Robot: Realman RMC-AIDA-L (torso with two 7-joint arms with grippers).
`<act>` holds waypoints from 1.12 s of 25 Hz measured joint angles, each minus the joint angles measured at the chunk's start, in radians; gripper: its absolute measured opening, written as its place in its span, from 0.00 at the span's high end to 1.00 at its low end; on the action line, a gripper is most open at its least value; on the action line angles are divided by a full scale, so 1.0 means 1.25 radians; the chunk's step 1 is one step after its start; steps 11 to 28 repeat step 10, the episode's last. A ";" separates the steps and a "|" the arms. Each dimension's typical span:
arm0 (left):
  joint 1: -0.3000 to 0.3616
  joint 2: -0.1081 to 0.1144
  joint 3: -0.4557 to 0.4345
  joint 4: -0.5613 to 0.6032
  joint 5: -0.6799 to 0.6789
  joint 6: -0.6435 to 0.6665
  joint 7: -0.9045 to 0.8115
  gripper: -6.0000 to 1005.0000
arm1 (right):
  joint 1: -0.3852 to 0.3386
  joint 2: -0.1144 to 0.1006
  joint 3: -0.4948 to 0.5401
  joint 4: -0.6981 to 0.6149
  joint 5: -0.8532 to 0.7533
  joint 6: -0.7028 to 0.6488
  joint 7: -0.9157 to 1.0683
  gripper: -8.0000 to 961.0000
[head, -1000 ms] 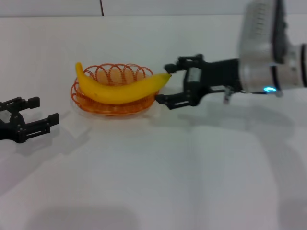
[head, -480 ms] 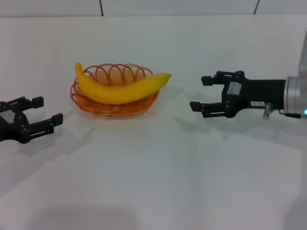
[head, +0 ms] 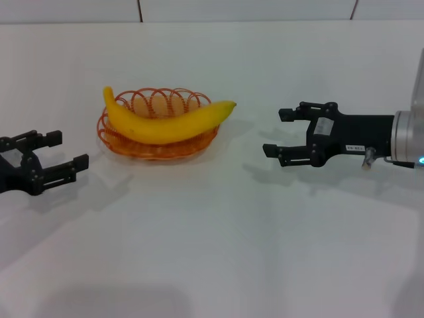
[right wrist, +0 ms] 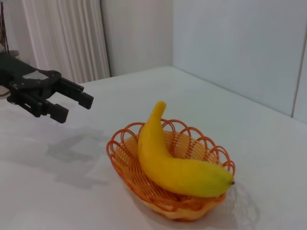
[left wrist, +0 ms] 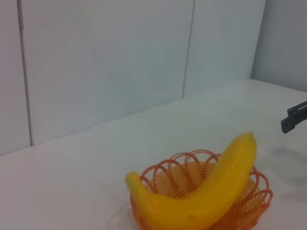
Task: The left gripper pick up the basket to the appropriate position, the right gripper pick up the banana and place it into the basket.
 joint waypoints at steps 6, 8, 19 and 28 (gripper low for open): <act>-0.010 0.000 0.000 -0.002 0.002 0.000 0.003 0.23 | -0.009 0.001 0.036 0.030 0.003 -0.012 -0.030 0.11; -0.011 -0.001 0.000 -0.006 0.001 0.000 0.004 0.23 | -0.011 0.002 0.068 0.056 0.004 -0.031 -0.063 0.11; -0.012 0.000 0.000 -0.011 0.000 0.000 0.005 0.23 | -0.011 0.002 0.101 0.085 0.004 -0.054 -0.094 0.11; -0.012 0.000 0.000 -0.011 0.000 0.000 0.005 0.23 | -0.011 0.002 0.101 0.085 0.004 -0.054 -0.094 0.11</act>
